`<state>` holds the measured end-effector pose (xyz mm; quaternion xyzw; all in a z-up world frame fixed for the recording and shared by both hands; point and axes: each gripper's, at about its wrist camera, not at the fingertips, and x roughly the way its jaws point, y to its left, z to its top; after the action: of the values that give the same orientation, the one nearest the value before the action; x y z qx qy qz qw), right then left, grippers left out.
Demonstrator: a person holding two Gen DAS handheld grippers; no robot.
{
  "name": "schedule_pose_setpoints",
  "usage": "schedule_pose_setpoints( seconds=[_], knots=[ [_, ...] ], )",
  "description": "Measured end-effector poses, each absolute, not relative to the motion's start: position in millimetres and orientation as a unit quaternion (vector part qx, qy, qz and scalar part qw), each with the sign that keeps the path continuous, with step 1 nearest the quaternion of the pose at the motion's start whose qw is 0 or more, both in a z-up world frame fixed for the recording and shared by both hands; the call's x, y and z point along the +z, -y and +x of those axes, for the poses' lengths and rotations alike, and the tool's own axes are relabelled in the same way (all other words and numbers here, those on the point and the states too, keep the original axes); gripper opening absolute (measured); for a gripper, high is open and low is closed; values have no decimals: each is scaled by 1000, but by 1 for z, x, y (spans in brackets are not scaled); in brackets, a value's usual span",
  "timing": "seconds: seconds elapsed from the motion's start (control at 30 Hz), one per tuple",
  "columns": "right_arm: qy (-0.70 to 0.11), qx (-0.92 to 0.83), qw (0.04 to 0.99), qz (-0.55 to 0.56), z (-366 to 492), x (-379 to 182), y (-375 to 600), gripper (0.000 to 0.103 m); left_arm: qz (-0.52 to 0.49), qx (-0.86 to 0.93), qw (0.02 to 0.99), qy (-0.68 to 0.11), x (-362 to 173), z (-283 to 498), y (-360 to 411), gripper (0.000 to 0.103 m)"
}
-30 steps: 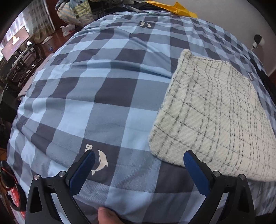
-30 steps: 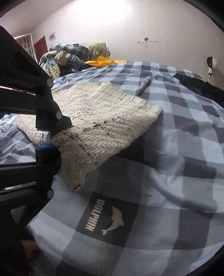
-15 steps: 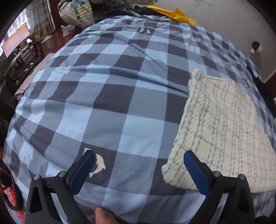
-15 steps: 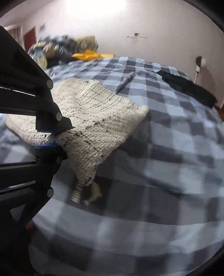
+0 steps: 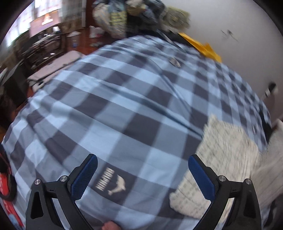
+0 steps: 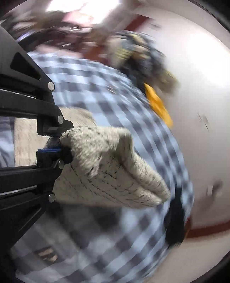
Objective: Fold small clothes
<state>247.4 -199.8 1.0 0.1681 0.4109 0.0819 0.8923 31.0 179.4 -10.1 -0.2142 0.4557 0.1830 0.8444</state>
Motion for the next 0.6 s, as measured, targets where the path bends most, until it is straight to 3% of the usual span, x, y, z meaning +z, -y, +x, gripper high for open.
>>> schedule_pose_setpoints(
  seconds=[0.17, 0.2, 0.3, 0.37, 0.43, 0.5, 0.53, 0.6],
  knots=[
    [-492, 179, 851, 41, 249, -71, 75, 8, -249, 207, 839, -436, -12, 26, -202, 103],
    [-527, 192, 827, 25, 249, -97, 59, 13, -250, 204, 837, -441, -14, 28, -202, 103],
    [-629, 243, 734, 81, 253, -166, 52, 17, -240, 188, 834, -461, -20, 34, -196, 103],
    [-649, 262, 699, 142, 250, -182, 71, 20, -227, 173, 837, -468, -20, 38, -188, 103],
    [-635, 291, 697, 163, 245, -170, 98, 47, -208, 151, 842, -474, -18, 42, -176, 103],
    [-606, 306, 715, 168, 237, -147, 128, 65, -189, 117, 847, -484, -18, 47, -161, 103],
    [-586, 296, 737, 161, 234, -133, 149, 74, -179, 95, 850, -487, -17, 50, -152, 103],
    [-552, 247, 785, 132, 234, -110, 184, 81, -158, 52, 855, -491, -16, 55, -132, 103]
  ],
)
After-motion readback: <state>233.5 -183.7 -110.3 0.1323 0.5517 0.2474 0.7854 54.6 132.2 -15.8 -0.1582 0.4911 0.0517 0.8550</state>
